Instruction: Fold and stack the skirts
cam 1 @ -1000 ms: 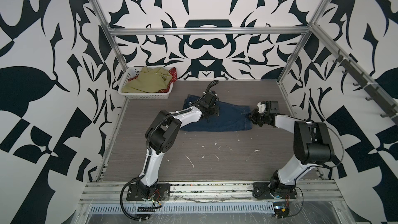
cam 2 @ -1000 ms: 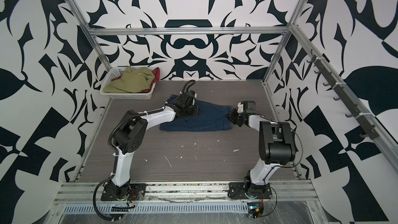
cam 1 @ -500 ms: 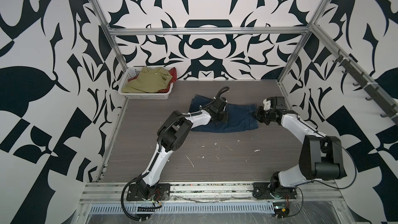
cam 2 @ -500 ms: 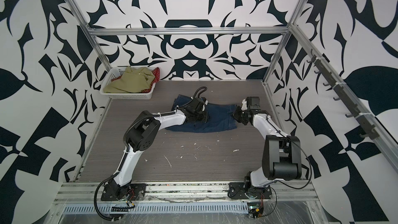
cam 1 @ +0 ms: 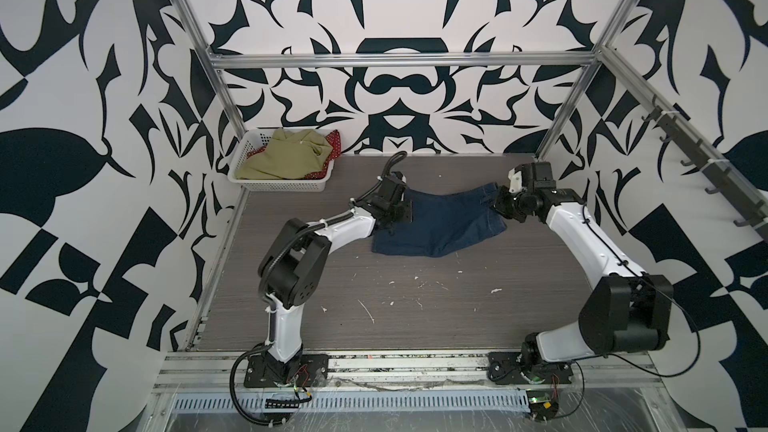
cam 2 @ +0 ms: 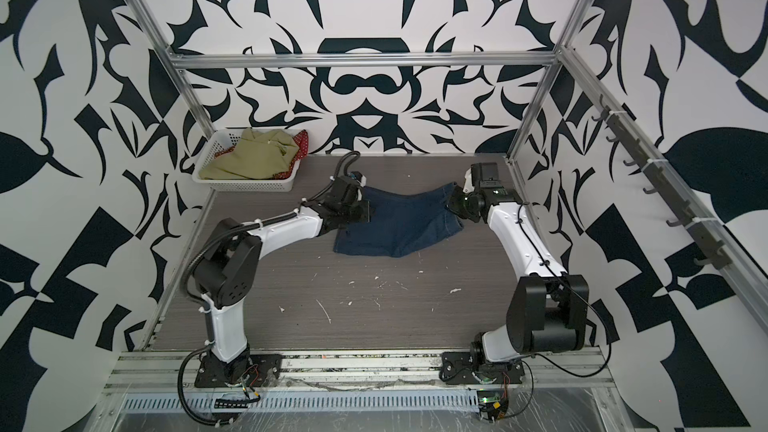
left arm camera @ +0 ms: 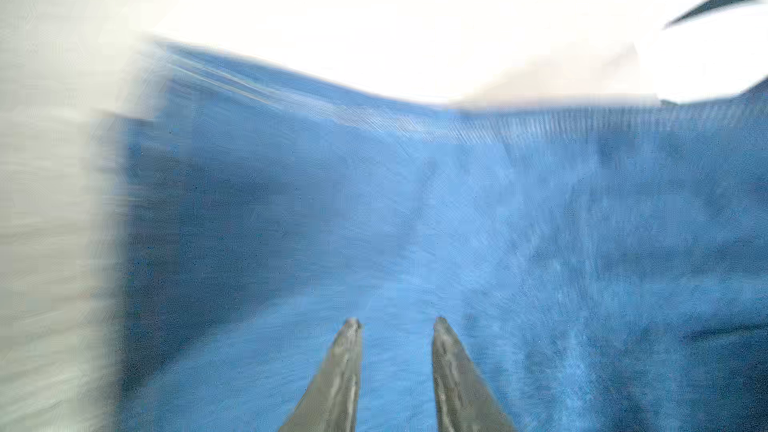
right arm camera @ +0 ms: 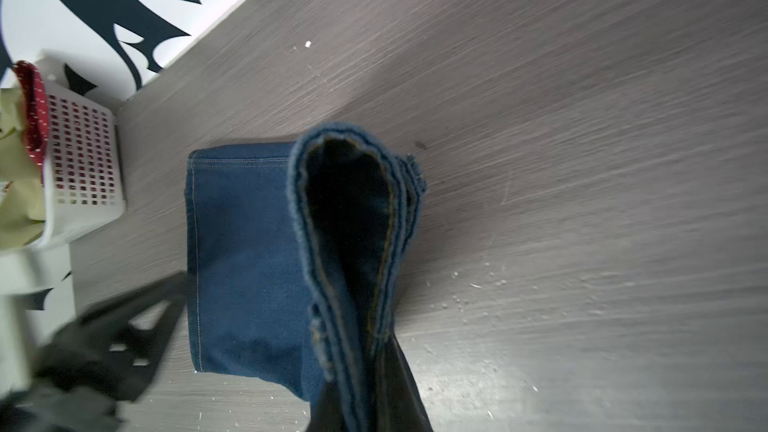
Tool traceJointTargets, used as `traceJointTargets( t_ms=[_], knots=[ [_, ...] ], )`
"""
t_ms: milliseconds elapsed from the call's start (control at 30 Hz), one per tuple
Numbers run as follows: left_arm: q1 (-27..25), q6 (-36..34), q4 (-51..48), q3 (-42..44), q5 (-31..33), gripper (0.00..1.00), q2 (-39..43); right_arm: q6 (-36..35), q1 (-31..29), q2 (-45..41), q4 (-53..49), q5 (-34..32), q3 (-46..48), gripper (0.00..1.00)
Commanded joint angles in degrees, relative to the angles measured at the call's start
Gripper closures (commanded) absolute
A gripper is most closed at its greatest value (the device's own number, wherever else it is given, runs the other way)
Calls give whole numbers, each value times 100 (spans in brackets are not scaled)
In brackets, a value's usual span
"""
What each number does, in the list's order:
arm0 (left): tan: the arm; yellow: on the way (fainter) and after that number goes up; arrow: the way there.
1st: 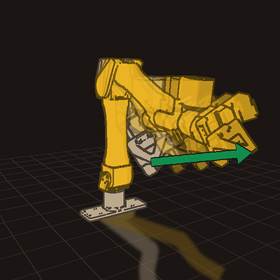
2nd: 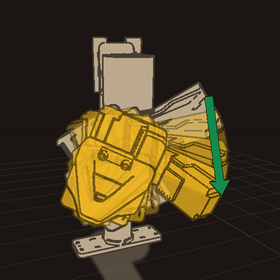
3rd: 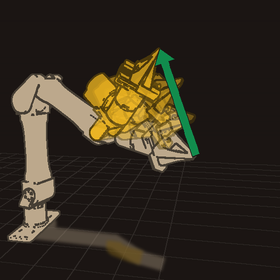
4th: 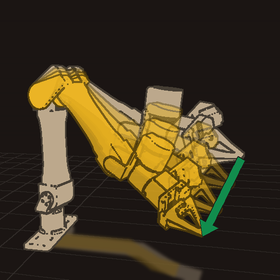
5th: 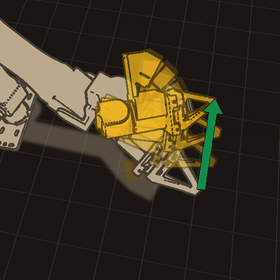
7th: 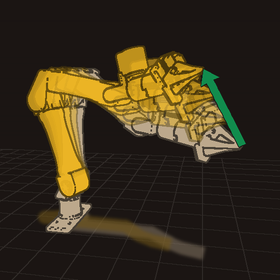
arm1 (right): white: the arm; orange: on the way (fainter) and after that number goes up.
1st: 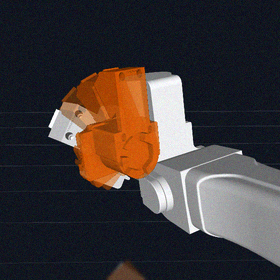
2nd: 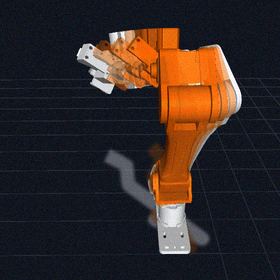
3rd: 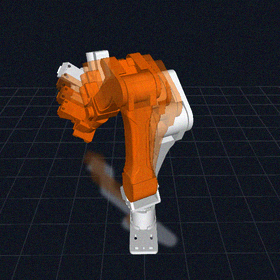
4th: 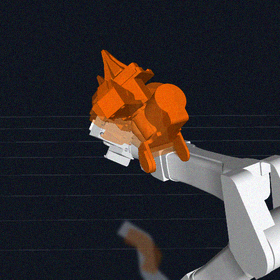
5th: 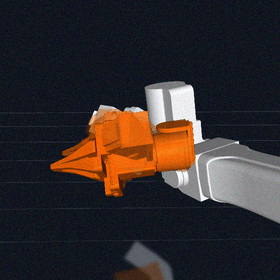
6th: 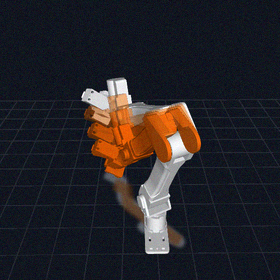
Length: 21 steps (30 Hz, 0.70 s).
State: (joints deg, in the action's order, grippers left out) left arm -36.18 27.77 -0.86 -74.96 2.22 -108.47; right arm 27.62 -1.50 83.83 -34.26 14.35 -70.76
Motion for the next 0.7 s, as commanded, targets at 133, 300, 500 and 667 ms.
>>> traceJointTargets(
  t_ms=[133, 300, 500, 667],
  knots=[
    [402, -302, -182, 747, 229, 62, 363, -472, -413, 298, -878, -862, -1144, 100],
    [415, -182, -116, 942, 234, 56, 180, -494, -985, 706, -1287, -1507, -1756, 100],
    [410, 80, 260, 1160, -288, 61, -91, -345, -1549, 1153, -1555, -1814, -2367, 100],
    [410, 185, 394, 1220, -490, 70, -298, -103, -1965, 1601, -1619, -1819, -2729, 100]
  ],
)
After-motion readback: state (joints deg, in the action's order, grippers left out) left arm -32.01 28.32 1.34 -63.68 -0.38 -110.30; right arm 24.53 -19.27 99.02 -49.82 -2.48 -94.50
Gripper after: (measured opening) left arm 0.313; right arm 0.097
